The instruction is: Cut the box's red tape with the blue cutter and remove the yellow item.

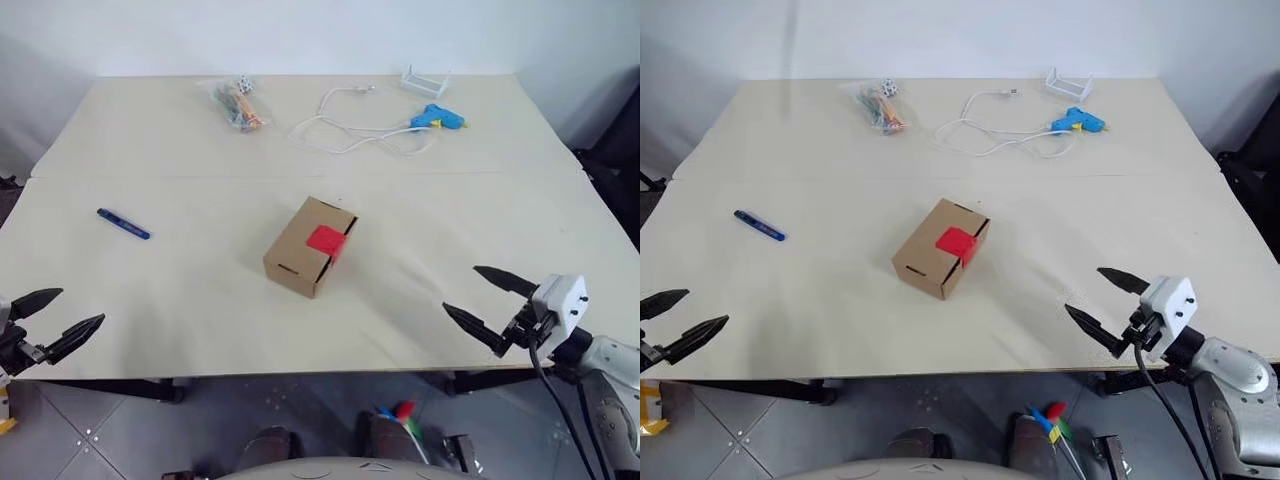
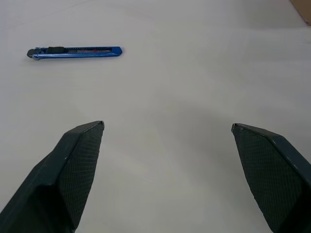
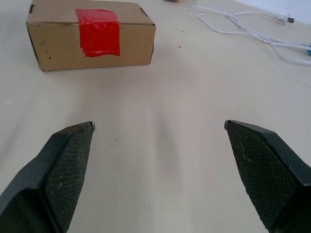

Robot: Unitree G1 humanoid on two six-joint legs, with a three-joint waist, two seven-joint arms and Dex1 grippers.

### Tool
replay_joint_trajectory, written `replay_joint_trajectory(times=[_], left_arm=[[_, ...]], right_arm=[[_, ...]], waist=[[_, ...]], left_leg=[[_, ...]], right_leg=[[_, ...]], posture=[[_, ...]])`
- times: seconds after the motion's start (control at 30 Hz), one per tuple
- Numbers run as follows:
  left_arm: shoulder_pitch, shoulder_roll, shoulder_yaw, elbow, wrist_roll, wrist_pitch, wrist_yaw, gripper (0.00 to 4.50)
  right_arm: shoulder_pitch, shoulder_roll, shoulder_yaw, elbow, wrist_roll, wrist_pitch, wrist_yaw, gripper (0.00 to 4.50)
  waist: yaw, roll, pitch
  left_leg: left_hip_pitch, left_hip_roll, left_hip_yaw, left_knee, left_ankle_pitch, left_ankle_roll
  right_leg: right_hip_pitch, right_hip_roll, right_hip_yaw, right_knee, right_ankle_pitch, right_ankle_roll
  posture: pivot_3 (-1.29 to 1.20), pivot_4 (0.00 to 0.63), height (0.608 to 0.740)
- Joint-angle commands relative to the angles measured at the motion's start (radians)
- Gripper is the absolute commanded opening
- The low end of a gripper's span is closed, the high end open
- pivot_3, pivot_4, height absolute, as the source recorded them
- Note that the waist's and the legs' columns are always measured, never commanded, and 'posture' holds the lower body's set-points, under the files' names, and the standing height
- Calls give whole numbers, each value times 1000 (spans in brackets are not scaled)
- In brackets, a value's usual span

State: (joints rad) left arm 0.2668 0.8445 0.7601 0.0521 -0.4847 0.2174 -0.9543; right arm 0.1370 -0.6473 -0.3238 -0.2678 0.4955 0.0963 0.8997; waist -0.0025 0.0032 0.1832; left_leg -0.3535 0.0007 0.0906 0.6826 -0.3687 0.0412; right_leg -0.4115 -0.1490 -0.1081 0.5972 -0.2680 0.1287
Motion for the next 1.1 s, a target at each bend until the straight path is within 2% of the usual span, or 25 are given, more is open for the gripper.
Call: replay_joint_trajectory(times=[0.03,0.2,0.27,0.37,0.6,0.7,0.73,0.87,1.0,1.1], left_arm=[[3,-22,11,-27,-8,-12,17,4468],[-13,-42,-41,-69,2,2,44,4468],[-31,-50,-76,-98,-9,11,45,4091],[-84,-58,-159,-128,17,4,69,3345],[-454,-121,-499,-39,159,18,147,1135],[-602,-173,-614,43,220,39,173,189],[-634,-192,-645,61,232,52,176,0],[-721,-268,-801,75,294,54,139,0],[-753,-302,-854,70,303,109,136,0],[-739,-309,-918,-1,289,150,79,0]], right_arm=[[7,-7,-32,-34,20,-4,-3,4500],[3,13,-10,-34,20,-10,-7,4500],[-5,21,9,-39,27,3,-7,4500],[-27,11,66,-49,-1,31,-1,3904],[-232,28,261,20,-202,125,-131,1439],[-341,86,324,85,-265,155,-207,392],[-371,109,342,101,-278,165,-223,109],[-489,198,469,146,-336,227,-237,46],[-552,243,514,191,-361,267,-248,46],[-617,255,520,253,-367,251,-228,46]], waist=[[0,0,0],[0,-1,0],[0,-1,0],[2,-1,0],[1,-1,-1],[0,-2,-1],[-3,-2,-1],[-5,-2,-1],[-2,-2,-1],[-1,-2,-1]], left_leg=[[0,0,0,0,0,0],[0,0,1,0,0,0],[0,0,1,0,0,0],[0,0,1,0,0,0],[0,-4,2,2,1,2],[0,-4,2,2,2,2],[0,-4,2,2,2,2],[-1,-4,3,2,1,2],[-3,-3,1,2,1,2],[-3,-3,1,3,2,2]], right_leg=[[0,0,0,0,0,0],[0,0,0,0,0,0],[0,0,-1,0,0,0],[0,0,0,0,0,0],[0,1,-2,4,0,0],[-1,2,-7,6,1,1],[-1,2,-9,7,1,1],[-3,2,-15,10,1,1],[-3,3,-19,9,1,1],[-2,2,-19,8,1,1]], posture=[[0,150,740],[0,150,740],[0,150,740],[0,150,740],[0,150,740],[0,150,740],[0,150,740],[0,150,740],[0,150,740],[0,150,740]])
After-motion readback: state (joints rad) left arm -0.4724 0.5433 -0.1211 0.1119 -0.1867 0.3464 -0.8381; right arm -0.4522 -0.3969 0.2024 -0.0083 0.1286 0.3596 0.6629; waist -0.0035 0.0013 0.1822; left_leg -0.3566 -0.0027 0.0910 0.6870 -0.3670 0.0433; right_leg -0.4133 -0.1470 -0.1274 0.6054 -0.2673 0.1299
